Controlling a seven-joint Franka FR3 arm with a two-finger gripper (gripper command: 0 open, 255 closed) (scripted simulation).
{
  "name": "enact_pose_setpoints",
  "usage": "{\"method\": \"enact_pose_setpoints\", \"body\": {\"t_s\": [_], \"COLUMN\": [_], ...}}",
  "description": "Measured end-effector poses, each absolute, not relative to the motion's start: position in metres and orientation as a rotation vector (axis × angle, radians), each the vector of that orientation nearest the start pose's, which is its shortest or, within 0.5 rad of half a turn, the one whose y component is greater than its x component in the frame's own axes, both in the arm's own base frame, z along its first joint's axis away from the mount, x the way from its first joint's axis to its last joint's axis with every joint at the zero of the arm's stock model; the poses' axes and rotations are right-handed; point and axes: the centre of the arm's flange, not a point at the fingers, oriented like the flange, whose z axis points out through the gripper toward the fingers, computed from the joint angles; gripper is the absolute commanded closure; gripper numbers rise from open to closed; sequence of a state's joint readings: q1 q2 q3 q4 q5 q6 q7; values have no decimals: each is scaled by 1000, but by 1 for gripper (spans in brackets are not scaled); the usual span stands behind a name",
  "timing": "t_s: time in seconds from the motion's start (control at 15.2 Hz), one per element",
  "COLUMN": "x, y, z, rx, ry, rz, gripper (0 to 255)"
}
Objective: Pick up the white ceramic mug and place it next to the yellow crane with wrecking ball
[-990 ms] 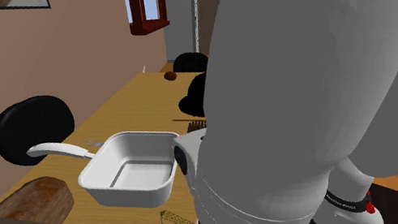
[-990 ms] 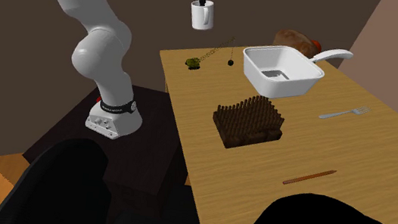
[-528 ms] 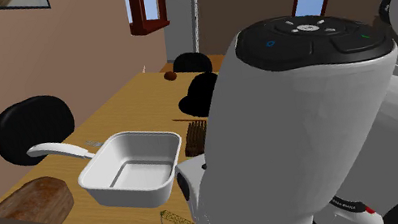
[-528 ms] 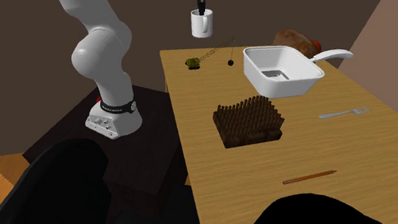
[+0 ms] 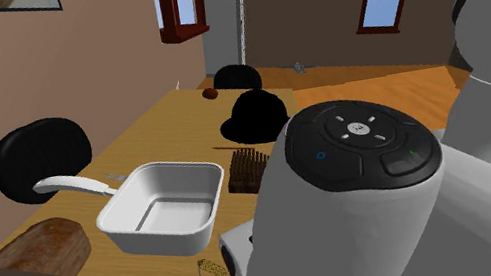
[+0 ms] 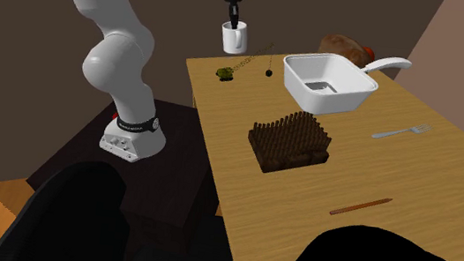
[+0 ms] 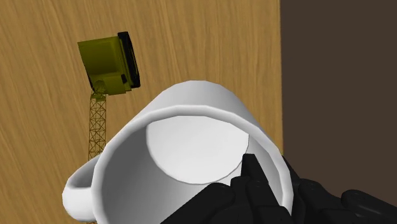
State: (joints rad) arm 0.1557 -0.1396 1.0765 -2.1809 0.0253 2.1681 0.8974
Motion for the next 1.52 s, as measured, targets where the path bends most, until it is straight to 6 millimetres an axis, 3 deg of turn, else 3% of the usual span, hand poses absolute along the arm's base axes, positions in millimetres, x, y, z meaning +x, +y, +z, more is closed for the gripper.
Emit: {"method": "enact_pose_setpoints", "body": {"t_s": [0.73, 1.19, 1.25, 1.52], "x": [164, 164, 164, 164], "y": [501, 500, 500, 500], "z": [363, 358, 358, 358], "rx": [-3097, -3097, -3097, -3097], "ry": [-500, -501, -501, -501], "rz": [-180, -182, -182, -182], "gripper": [255, 255, 0, 0]}}
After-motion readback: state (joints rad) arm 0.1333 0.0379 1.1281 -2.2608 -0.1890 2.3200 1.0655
